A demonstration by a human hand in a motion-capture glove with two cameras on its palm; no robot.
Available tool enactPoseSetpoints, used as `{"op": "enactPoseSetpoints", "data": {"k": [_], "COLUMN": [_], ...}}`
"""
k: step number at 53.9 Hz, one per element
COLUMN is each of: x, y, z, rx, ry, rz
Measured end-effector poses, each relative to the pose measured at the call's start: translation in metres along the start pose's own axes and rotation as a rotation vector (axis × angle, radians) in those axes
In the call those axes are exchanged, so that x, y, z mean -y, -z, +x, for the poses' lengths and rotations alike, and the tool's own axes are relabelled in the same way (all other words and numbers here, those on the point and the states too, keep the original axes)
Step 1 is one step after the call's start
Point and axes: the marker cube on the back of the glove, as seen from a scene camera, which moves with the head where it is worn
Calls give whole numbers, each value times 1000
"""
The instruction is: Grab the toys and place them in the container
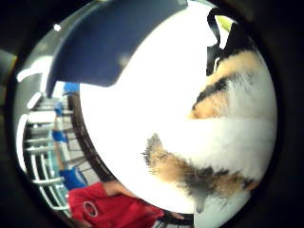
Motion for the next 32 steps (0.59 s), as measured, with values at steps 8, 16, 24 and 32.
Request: {"op": "enactPoseSetpoints", "data": {"k": [8,16,24,32], "x": [12,53,110,157], "y": [45,111,166,193], "z": [1,-3,-29,-69], "rx": [39,52,67,85], "ry": [-37,-35,11,45], "rz": [67,166,214,208]}}
